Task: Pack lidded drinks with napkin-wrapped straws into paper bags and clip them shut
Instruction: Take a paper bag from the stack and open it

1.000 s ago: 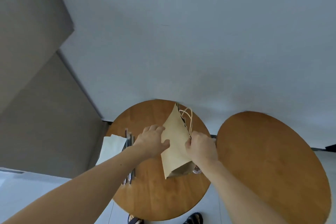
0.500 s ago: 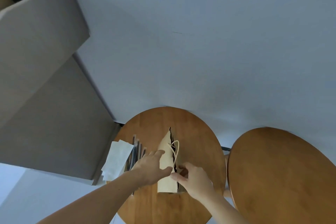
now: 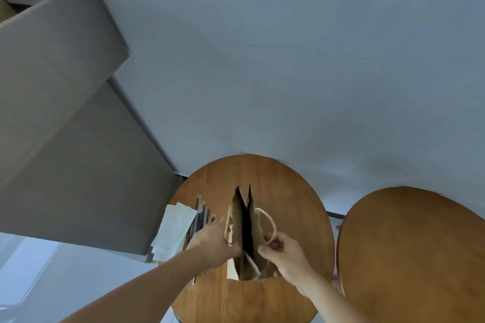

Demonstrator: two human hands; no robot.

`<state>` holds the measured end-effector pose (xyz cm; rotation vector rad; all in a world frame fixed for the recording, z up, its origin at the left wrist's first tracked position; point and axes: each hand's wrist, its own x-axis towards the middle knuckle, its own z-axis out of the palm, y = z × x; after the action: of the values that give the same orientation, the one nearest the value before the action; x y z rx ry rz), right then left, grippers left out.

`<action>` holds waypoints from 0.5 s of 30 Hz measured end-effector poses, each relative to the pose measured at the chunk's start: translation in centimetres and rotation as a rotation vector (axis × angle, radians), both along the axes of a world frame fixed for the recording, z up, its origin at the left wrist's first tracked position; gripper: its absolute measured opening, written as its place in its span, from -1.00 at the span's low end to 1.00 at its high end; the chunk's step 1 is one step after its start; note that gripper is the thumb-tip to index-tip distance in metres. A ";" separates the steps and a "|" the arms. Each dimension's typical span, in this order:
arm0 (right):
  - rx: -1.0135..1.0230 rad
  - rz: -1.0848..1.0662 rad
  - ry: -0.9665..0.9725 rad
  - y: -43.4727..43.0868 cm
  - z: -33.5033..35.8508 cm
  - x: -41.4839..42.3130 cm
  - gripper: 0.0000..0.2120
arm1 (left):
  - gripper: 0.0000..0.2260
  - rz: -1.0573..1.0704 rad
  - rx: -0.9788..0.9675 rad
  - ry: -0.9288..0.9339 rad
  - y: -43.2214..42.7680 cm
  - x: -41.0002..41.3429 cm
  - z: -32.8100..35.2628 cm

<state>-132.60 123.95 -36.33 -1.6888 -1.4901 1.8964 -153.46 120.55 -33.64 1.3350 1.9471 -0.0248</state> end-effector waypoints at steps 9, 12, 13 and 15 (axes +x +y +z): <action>0.473 0.231 -0.652 0.8 1.3 -4.2 -0.82 | -0.76 0.024 0.010 0.121 1.0 -0.5 -1.3; 0.479 0.210 -0.840 0.7 2.0 -2.4 -0.87 | -0.87 0.094 0.045 0.184 0.7 -3.5 -1.3; 0.462 0.192 -0.874 0.7 2.1 -1.5 -0.90 | -0.90 0.116 0.053 0.203 0.6 -4.6 -1.2; 0.431 0.153 -0.904 0.5 2.4 -0.2 -0.92 | -0.94 0.137 0.070 0.217 0.4 -6.2 -1.2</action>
<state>-132.79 124.41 -33.97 -2.3526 -2.1484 0.7087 -159.69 120.91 -34.82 1.2846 2.2372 -0.0356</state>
